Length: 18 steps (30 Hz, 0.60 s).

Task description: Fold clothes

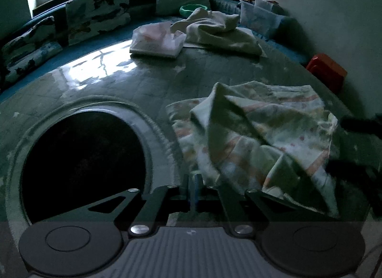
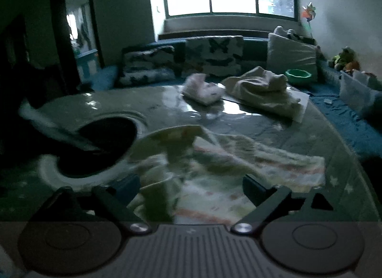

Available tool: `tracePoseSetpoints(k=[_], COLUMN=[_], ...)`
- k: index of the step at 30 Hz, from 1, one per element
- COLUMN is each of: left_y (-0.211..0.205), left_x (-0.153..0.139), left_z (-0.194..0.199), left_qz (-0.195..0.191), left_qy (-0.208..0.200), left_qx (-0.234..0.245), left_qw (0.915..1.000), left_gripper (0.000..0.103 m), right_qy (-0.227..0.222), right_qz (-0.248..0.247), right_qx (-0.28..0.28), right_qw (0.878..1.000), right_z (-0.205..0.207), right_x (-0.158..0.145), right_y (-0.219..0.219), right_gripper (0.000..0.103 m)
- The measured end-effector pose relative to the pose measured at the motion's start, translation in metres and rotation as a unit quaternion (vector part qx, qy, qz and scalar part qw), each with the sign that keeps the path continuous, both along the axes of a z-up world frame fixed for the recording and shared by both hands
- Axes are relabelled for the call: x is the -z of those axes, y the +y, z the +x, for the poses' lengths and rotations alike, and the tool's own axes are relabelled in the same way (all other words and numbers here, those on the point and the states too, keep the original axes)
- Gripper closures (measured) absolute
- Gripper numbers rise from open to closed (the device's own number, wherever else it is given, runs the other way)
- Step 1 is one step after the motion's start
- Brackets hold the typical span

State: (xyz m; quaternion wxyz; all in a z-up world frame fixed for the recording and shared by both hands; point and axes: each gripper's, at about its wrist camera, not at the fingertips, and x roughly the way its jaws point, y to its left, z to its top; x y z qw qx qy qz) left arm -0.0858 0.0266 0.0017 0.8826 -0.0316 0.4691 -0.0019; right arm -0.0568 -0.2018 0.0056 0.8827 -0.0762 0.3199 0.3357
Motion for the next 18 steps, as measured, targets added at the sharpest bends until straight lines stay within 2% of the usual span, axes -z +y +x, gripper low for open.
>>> tracePoseSetpoints(k=[2,6,7,11,13,18], left_y=[0.006,0.013,0.014,0.015,0.015,0.011], left_x=[-0.002,-0.006,-0.007,-0.011,-0.013,-0.016], left_z=[0.000,0.004,0.005,0.013,0.019,0.039], left_qz=[0.002,0.006,0.009,0.014,0.013,0.018], left_qy=[0.000,-0.005,-0.006,-0.014,-0.017,-0.025], left_qx=[-0.008,-0.015,-0.016,-0.016,-0.015,-0.009], left_qw=[1.0000,0.9998,0.9998,0.9997,0.9997,0.9995], left_gripper=[0.098,0.091,0.085,0.073,0.062,0.054], right_qy=[0.007,0.011,0.013,0.020,0.024,0.040], right_qz=[-0.005,-0.019,-0.022,-0.031,-0.035,-0.047], right_qx=[0.006,0.007,0.006,-0.001,-0.001,0.003], right_qw=[1.000,1.000,1.000,0.999,0.999,0.998], right_z=[0.014,0.039,0.044,0.066,0.074,0.095], right_x=[0.005,0.015,0.018,0.028,0.034,0.051], right_y=[0.007,0.026,0.031,0.052,0.061,0.074], right_gripper=[0.015,0.019,0.020,0.022,0.024,0.034])
